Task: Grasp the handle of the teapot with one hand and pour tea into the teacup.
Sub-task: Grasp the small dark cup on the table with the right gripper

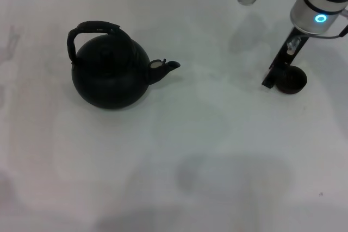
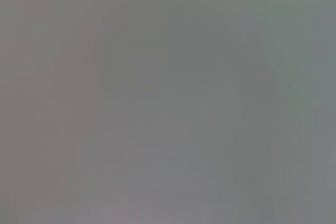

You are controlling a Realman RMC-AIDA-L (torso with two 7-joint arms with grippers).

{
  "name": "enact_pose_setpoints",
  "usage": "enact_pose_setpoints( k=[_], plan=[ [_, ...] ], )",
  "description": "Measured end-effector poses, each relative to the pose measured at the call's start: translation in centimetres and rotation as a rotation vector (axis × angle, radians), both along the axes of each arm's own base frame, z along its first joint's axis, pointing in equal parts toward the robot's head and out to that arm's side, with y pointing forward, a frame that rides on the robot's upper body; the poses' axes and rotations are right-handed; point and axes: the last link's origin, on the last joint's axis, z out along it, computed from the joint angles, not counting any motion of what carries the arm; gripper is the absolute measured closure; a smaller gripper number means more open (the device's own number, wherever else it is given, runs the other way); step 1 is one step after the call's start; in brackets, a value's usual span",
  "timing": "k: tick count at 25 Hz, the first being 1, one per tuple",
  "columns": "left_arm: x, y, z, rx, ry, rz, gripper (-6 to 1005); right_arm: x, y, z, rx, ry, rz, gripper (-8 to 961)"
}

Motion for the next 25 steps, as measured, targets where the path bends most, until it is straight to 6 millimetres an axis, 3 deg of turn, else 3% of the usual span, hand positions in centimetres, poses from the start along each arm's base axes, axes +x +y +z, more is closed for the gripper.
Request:
enact_pose_setpoints(
  k=[25],
  plan=[
    [0.1,0.1,0.0,-0.002,0.001,-0.005,123,2.4,-0.8,1.0,0.019,-0.008,-0.083,220]
  ],
)
